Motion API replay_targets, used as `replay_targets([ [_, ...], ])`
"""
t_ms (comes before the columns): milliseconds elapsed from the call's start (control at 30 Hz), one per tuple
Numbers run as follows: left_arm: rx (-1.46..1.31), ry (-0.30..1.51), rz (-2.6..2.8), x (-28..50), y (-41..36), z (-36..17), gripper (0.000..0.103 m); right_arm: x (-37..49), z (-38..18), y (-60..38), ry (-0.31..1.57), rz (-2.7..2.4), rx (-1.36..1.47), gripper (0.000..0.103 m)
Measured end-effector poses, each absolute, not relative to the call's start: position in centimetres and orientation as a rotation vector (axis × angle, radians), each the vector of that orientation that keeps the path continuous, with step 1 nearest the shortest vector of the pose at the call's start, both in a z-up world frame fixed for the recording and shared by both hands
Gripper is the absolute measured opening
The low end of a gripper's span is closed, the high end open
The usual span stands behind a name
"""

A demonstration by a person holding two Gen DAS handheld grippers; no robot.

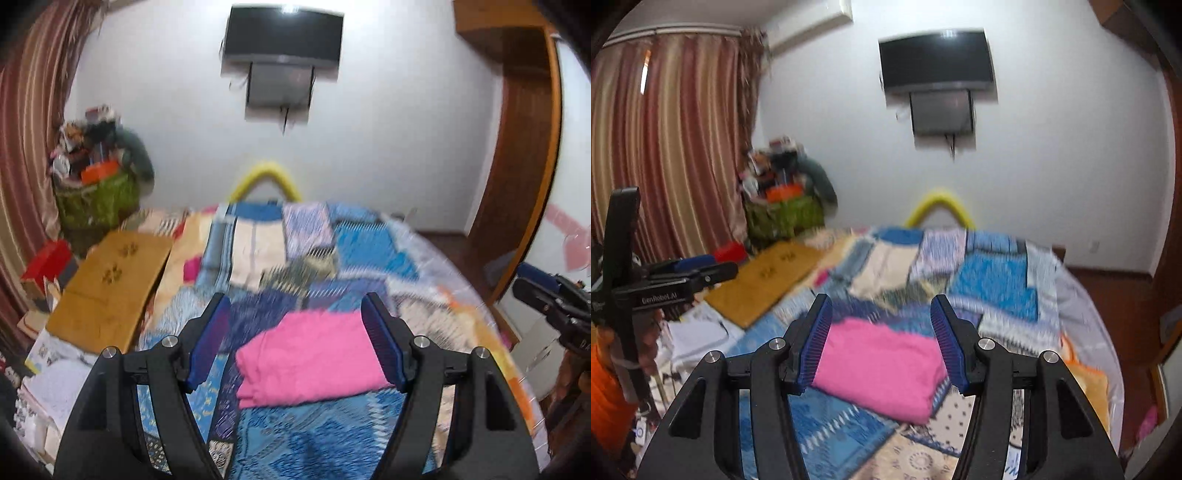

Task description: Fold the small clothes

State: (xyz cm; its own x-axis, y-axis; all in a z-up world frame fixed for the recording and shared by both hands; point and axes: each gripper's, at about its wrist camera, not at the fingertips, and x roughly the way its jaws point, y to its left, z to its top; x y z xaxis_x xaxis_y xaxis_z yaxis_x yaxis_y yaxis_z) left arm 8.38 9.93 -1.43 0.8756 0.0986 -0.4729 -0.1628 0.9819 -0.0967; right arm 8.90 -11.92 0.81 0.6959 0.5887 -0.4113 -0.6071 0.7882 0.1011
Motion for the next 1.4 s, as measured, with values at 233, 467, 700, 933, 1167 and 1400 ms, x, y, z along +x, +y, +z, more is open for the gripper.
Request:
replay_targets([
  [233, -0.109, 0.337, 0.123, 4.3, 7.2, 1.8, 0.076, 4.7, 3.4, -11.8, 0.293, 0.646, -0.015, 0.067],
  [467, -0.073, 0.239, 0.126, 1.3, 5.2, 2.3, 0.089, 3.5, 3.4, -11.5, 0.274, 0.609, -0.001, 0.084],
  [700, -0.070, 0.206, 0.128, -0.3, 4.4, 2.3, 0.101, 2.9, 3.5, -11.5, 0.262, 0.570, -0.022, 0.100],
  [933, -0.082, 0.217, 0.128, -0.4, 4.0, 2.0, 0.102, 2.6, 3.6, -11.4, 0.257, 0.555, -0.033, 0.102],
  [1167, -0.073, 0.224, 0.128, -0.4, 3.8, 1.7, 0.102, 2.1, 3.4, -11.7, 0.262, 0.547, -0.033, 0.102],
  [1400, -0.074, 0.227, 0.127, -0.4, 3.7, 1.6, 0.102, 1.8, 3.5, -11.9, 0.262, 0.544, -0.032, 0.102],
])
